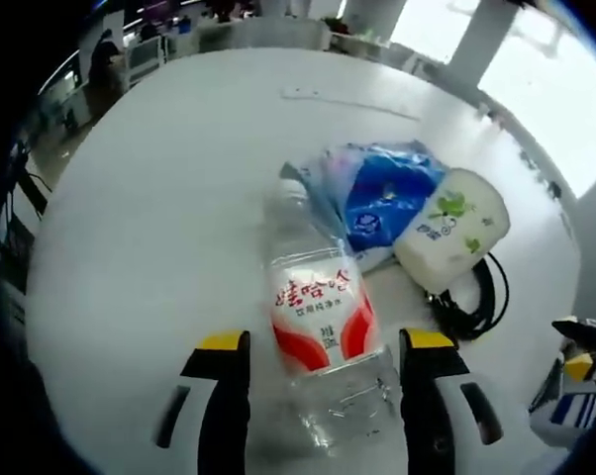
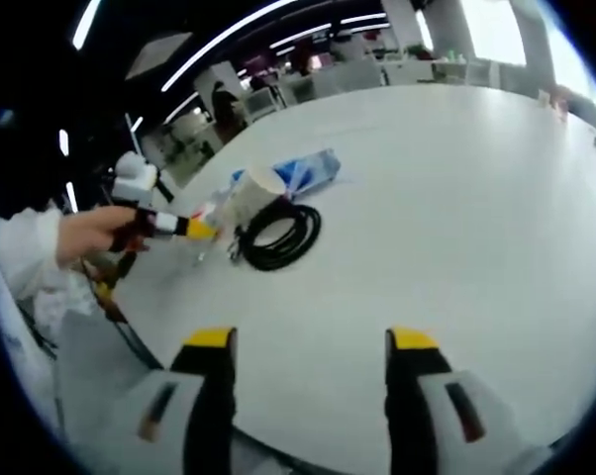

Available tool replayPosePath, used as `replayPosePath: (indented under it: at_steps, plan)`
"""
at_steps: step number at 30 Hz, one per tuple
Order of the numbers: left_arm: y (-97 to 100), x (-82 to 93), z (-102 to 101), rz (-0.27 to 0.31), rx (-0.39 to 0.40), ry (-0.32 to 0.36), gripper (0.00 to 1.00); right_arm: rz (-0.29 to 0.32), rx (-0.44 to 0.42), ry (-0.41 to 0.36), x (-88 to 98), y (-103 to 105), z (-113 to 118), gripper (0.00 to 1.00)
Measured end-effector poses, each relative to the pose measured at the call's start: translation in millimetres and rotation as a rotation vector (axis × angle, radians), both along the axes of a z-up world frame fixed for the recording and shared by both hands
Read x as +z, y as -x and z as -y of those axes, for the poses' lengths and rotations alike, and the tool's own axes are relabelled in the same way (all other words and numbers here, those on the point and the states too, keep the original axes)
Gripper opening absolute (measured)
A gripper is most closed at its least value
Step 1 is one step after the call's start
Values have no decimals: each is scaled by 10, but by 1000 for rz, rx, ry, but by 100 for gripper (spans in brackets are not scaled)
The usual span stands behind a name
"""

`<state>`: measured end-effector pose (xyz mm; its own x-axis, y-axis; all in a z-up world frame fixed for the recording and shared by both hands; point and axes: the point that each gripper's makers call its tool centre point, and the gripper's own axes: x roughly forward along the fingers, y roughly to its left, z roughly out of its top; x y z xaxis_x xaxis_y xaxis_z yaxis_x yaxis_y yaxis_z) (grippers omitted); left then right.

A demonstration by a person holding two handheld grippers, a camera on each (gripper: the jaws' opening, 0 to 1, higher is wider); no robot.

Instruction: Arrange the tabletop items into an orderly group along one side of the table until the central work area is clear of visible clutter.

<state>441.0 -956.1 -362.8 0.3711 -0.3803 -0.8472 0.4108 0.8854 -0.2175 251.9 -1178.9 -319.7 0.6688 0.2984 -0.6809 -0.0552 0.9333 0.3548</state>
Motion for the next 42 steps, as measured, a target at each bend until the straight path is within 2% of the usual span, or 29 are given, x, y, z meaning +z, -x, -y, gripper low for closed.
replayPosePath:
  at_steps: [2,3,9,18,23,29,42]
  plan:
    - [73,10,102,-51,8,65,45,2,2,-3,-1,-12,-4,59]
    - [23,0,53,-21,29,39,44,3,1,-5,2,-21,-8,59]
    - [50,5,14,-32,50,55,39,7,5,-8,13,-41,-21,58]
    - [110,120,-57,-2,84,87,33,19,9,-6,59,-71,-37,56]
    - [83,309,-42,45,78,122,33,36,14,-4,114,-95,-72,55]
    - [95,518,-53,116,72,143,33,80,-4,-46,250,-174,-133,55]
    - [228,888,-79,267,55,189,34,170,44,-74,593,-434,-390,54]
